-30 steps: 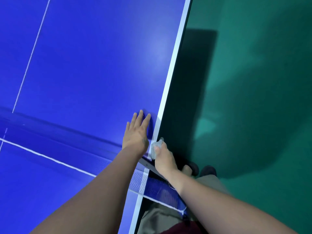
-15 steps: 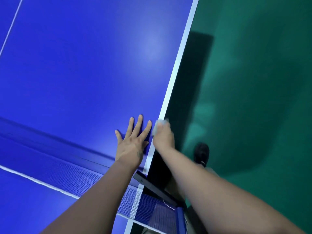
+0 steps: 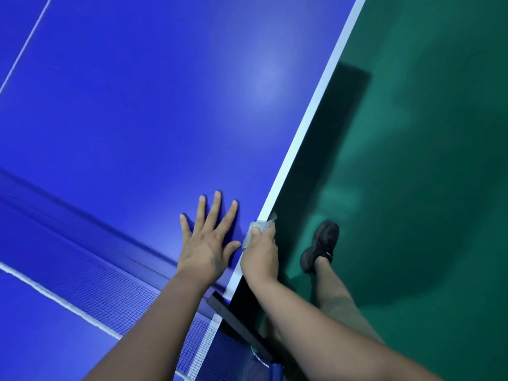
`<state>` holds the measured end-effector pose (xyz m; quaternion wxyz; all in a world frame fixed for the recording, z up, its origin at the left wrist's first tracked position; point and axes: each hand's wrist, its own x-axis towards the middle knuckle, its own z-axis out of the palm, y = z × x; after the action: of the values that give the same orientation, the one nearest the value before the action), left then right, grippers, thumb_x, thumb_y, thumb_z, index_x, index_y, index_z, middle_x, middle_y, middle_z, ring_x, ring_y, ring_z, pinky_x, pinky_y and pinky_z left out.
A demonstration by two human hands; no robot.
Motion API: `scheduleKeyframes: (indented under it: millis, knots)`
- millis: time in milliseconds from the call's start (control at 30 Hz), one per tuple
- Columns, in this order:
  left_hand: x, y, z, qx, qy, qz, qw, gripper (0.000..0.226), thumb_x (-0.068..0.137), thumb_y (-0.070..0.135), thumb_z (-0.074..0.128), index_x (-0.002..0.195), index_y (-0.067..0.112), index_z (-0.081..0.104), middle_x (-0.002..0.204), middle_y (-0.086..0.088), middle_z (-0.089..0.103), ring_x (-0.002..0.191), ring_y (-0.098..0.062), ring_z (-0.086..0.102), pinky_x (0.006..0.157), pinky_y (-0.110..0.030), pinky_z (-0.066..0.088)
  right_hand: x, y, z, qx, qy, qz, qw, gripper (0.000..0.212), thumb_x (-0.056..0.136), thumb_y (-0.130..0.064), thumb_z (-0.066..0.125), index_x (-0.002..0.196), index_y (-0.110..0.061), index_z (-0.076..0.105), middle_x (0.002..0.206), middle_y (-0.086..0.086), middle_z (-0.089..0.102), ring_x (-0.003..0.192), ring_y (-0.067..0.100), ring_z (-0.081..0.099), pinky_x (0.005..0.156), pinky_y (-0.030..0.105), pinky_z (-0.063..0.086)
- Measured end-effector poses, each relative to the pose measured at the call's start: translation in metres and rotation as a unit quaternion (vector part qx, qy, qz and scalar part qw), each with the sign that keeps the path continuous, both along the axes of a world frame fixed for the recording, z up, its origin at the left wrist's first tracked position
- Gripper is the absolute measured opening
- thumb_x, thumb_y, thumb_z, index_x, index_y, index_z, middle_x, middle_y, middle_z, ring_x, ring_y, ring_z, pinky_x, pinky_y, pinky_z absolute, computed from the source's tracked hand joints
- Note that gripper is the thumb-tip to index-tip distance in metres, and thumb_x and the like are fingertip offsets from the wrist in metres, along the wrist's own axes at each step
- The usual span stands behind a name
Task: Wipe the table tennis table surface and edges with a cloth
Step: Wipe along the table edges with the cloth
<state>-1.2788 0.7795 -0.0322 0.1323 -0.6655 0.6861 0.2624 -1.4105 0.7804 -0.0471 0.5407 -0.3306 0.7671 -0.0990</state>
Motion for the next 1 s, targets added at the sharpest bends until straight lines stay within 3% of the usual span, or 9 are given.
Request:
scheduleKeyframes:
  millis: [100,200,267,400,533,700,1000]
  knots:
    - [-0.006,-0.019,-0.005,-0.084,0.067,0.0,0.994,0.068,0.113,0.045,0.042,0.172,0.037,0.009,0.18,0.008,-0.008,0.165,-0.019,-0.018,0.131,-0.067,0.0,-0.002,-0.012,-0.003,0.009,0.008,-0.001,1.0,0.056,0.115,-0.035,0.03,0.165,-0.012,0.02,0.149,0.02,0.056,0.134,0.036,0.057,0.103,0.04,0.046]
    - [-0.018,-0.059,-0.009,-0.144,0.085,-0.003,0.986,0.061,0.115,0.042,0.038,0.172,0.03,0.02,0.181,0.004,0.005,0.167,-0.021,-0.008,0.133,-0.061,0.001,-0.014,-0.032,-0.001,0.016,0.007,0.012,1.0,0.052,0.115,-0.036,0.029,0.158,-0.008,0.03,0.145,0.02,0.059,0.131,0.037,0.058,0.099,0.04,0.045]
    - [-0.024,-0.09,-0.013,-0.156,0.086,0.035,0.983,0.061,0.115,0.04,0.042,0.171,0.028,0.022,0.18,0.001,0.008,0.167,-0.023,-0.005,0.133,-0.058,0.0,-0.024,-0.056,0.001,0.007,0.01,0.008,1.0,0.047,0.115,-0.036,0.028,0.153,-0.009,0.035,0.142,0.019,0.061,0.129,0.036,0.059,0.095,0.037,0.043]
    - [-0.035,-0.144,-0.019,-0.175,0.083,0.077,0.978,0.06,0.115,0.041,0.04,0.171,0.026,0.025,0.18,-0.002,0.012,0.167,-0.025,-0.001,0.134,-0.057,0.001,-0.044,-0.116,-0.005,-0.019,0.025,-0.026,0.999,0.051,0.115,-0.037,0.029,0.161,-0.013,0.029,0.145,0.015,0.059,0.131,0.035,0.057,0.099,0.039,0.044]
    - [-0.048,-0.182,-0.021,-0.183,0.1,0.093,0.973,0.057,0.117,0.041,0.032,0.17,0.025,0.026,0.179,0.0,0.016,0.167,-0.025,0.001,0.134,-0.057,0.0,-0.044,-0.112,-0.006,-0.032,0.027,-0.01,0.999,0.055,0.115,-0.036,0.031,0.165,-0.016,0.021,0.149,0.014,0.057,0.131,0.035,0.057,0.101,0.039,0.045]
    - [-0.07,-0.214,-0.024,-0.186,0.078,0.057,0.978,0.058,0.116,0.045,0.032,0.171,0.026,0.025,0.179,-0.001,0.015,0.167,-0.025,0.002,0.133,-0.057,-0.002,-0.036,-0.055,0.01,-0.034,-0.014,0.041,0.998,0.063,0.115,-0.032,0.03,0.17,-0.019,0.002,0.172,0.004,0.03,0.151,0.023,0.04,0.11,0.024,0.032]
    - [-0.1,-0.275,-0.027,-0.211,0.065,0.004,0.975,0.058,0.115,0.045,0.034,0.169,0.026,0.031,0.179,-0.002,0.018,0.167,-0.026,0.006,0.134,-0.054,-0.001,-0.035,-0.086,0.003,-0.016,-0.017,0.0,1.0,0.063,0.114,-0.036,0.027,0.17,-0.018,0.003,0.169,0.006,0.035,0.146,0.027,0.044,0.106,0.031,0.034]
